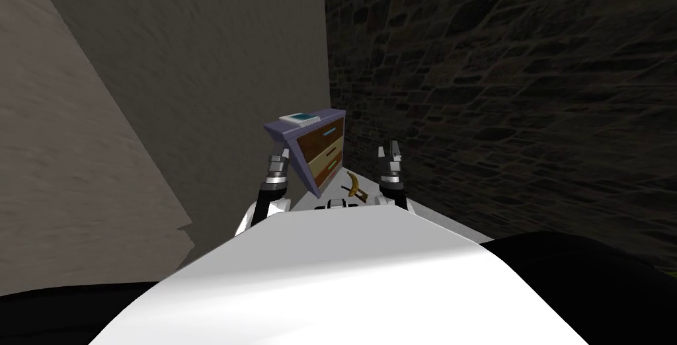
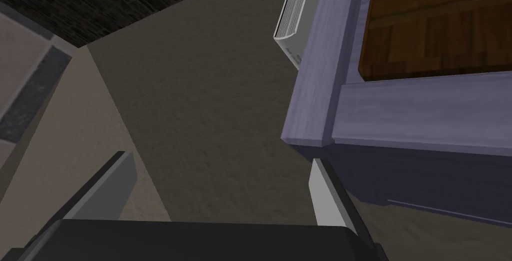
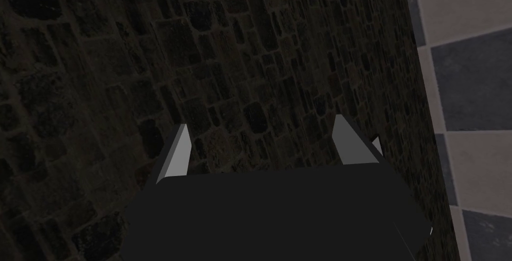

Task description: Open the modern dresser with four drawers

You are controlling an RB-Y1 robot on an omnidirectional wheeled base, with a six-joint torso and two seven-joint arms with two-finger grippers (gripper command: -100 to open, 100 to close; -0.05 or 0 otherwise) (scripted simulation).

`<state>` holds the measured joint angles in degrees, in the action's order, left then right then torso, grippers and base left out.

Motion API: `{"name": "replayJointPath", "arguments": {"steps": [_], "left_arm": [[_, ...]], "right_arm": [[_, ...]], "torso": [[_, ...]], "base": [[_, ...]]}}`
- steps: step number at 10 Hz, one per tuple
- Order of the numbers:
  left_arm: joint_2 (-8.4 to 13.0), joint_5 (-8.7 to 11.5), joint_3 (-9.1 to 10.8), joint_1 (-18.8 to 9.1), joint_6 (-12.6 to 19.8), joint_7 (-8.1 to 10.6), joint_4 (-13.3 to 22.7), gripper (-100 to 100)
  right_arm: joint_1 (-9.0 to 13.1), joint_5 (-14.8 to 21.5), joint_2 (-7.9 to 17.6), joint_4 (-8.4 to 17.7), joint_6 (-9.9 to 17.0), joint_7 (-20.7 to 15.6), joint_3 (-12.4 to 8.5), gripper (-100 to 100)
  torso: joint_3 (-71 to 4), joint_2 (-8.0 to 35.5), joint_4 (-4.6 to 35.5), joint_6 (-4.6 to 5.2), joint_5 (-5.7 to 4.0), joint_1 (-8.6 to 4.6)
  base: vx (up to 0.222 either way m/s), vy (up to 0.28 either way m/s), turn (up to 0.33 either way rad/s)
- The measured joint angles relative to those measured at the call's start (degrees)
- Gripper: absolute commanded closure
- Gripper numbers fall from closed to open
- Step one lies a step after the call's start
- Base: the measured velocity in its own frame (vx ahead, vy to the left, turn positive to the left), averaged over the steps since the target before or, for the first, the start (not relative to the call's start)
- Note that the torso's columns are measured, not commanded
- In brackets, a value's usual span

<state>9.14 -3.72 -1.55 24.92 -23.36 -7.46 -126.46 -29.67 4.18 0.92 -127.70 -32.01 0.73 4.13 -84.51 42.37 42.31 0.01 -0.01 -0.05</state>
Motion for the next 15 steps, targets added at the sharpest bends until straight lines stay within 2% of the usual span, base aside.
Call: {"name": "replayJointPath", "arguments": {"steps": [4,6,8,12,15], "left_arm": [[-1.42,0.58,-1.81,-2.87,4.38,1.2,3.53,-100],[-1.04,1.19,-2.17,-4.24,5.36,2.16,6.35,-100],[-0.07,1.69,-2.72,-5.27,7.46,3.05,7.6,-100],[0.51,2.41,-4.32,-7.81,11.22,4.44,11.3,-100],[-1.56,2.9,-5.32,-10.06,14.29,5.38,13.91,-100]], "right_arm": [[0.0,0.0,0.0,0.0,0.0,0.0,0.0,0],[0.0,0.0,0.0,0.0,0.0,0.0,0.0,0],[0.0,0.0,0.0,0.0,0.0,0.0,0.0,0],[0.0,0.0,0.0,0.0,0.0,0.0,0.0,0],[0.0,0.0,0.0,0.0,0.0,0.0,0.0,0]], "torso": [[-0.08,-0.13,-0.04,-0.01,0.02,0.08],[-0.08,-0.12,-0.03,0.0,0.0,-0.01],[-0.04,-0.06,-0.02,-0.01,0.0,0.03],[-0.04,-0.05,-0.02,0.0,0.02,0.08],[-0.13,-0.19,-0.06,-0.02,0.01,0.05]], "base": [[0.098,-0.005,-0.061],[0.106,-0.026,-0.081],[0.105,-0.023,-0.072],[0.092,-0.009,-0.065],[0.102,0.001,-0.074]]}}
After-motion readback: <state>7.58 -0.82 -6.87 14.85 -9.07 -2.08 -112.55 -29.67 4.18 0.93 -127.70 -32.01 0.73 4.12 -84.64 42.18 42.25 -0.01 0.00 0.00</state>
